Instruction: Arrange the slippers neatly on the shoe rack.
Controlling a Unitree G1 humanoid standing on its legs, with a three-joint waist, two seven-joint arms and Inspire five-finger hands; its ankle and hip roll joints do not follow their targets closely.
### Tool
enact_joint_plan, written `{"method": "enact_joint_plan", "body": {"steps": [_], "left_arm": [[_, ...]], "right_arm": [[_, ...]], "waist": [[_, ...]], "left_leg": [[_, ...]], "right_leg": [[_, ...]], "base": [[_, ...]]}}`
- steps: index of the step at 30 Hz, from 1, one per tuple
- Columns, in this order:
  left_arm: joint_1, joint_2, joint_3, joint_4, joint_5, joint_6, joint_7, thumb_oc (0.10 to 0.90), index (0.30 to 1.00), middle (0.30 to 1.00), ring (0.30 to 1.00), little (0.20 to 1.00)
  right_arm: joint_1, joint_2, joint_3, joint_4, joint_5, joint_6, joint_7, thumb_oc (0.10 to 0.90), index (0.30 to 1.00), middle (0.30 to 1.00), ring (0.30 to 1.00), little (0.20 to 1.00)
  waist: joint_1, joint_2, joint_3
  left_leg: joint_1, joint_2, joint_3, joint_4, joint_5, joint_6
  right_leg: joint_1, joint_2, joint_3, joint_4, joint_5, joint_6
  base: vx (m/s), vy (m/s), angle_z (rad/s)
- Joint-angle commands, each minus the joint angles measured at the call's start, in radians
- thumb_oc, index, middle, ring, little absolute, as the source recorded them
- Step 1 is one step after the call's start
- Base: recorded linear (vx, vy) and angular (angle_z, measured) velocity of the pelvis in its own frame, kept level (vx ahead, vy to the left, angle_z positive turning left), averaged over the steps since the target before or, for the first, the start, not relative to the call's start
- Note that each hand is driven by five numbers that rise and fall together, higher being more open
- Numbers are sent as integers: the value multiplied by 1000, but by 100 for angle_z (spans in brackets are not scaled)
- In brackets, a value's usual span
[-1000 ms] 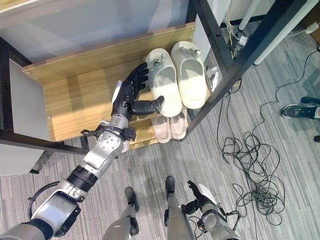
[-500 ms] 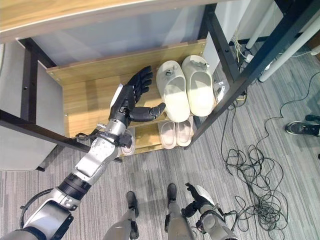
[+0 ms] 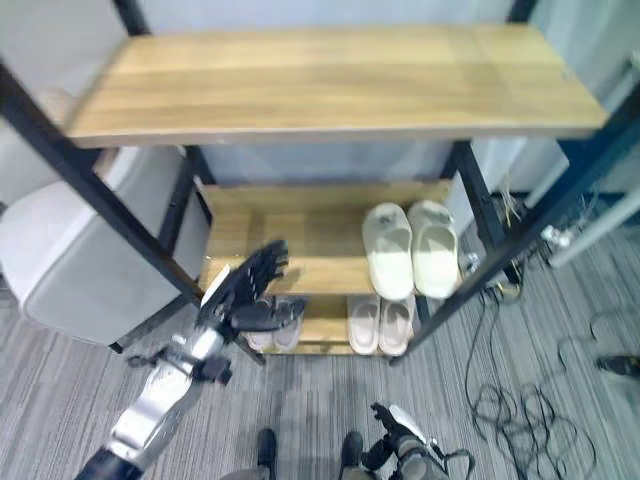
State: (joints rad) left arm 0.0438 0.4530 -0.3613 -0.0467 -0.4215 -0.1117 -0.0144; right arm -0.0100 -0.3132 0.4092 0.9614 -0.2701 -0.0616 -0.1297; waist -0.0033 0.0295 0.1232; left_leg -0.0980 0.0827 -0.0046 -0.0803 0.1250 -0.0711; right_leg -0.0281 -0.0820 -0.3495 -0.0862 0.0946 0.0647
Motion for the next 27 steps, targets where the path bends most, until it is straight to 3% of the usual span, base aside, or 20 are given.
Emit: {"method": "enact_joint_plan", "body": {"steps": [1, 6, 9, 14, 16, 17, 18, 22, 27], "left_arm": [[-4, 32, 36, -29, 24, -64, -71, 800, 900, 900, 900, 900], [114, 69, 52, 103, 136, -54, -108, 800, 900, 900, 900, 900], [140, 48, 54, 254, 229, -49, -101, 800, 900, 900, 900, 900], [80, -48, 55, 703, 456, -31, -13, 800, 900, 900, 900, 900], [61, -74, 58, 793, 486, -24, 4, 800, 900, 900, 900, 900], [32, -107, 84, 958, 503, -8, 41, 800, 900, 900, 900, 900], [18, -120, 94, 1017, 507, -3, 53, 800, 900, 900, 900, 900], [-22, -137, 112, 1174, 554, 2, 90, 800, 900, 900, 900, 900], [-39, -135, 115, 1232, 598, 9, 104, 800, 900, 900, 900, 900]], "right_arm": [[-5, 15, -20, 30, 31, -26, 0, 800, 900, 900, 900, 900], [1, 24, -24, 93, 32, -26, 17, 800, 900, 900, 900, 900], [5, 26, -31, 121, 36, -25, 23, 800, 900, 900, 900, 900], [7, 33, -41, 181, 39, -19, 33, 800, 900, 900, 900, 900], [5, 38, -45, 203, 41, -17, 33, 800, 900, 900, 900, 900], [2, 44, -48, 214, 43, -12, 35, 800, 900, 900, 900, 900], [2, 47, -48, 221, 43, -11, 35, 800, 900, 900, 900, 900], [0, 53, -53, 247, 41, -9, 29, 800, 900, 900, 900, 900], [2, 52, -64, 276, 46, -7, 27, 800, 900, 900, 900, 900]], "waist": [[29, -64, -85], [47, -75, -100], [50, -77, -104], [40, -75, -107], [37, -74, -108], [30, -74, -110], [27, -74, -112], [17, -72, -118], [9, -68, -122]], "left_leg": [[30, 4, 18, -7, -81, -43], [58, 2, 2, -7, -90, -38], [69, -1, 0, -7, -94, -35], [79, -5, 4, -7, -100, -28], [81, -5, 7, -7, -102, -28], [83, -7, 12, -7, -103, -26], [84, -8, 14, -7, -103, -26], [90, -12, 23, -7, -110, -25], [93, -13, 31, -7, -116, -23]], "right_leg": [[1, -52, 14, 23, -83, 84], [44, -47, 0, 23, -97, 81], [59, -47, 0, 19, -99, 82], [65, -49, 13, 18, -99, 82], [65, -50, 14, 18, -98, 83], [63, -51, 21, 20, -98, 83], [61, -52, 23, 21, -98, 83], [62, -54, 35, 17, -95, 84], [59, -58, 46, 17, -92, 87]], "base": [[56, 22, 22], [53, 22, 14], [30, 39, -1], [10, 55, -1], [11, 47, 0], [20, 47, 2], [19, 47, 2], [25, 48, -6], [14, 33, -15]]}}
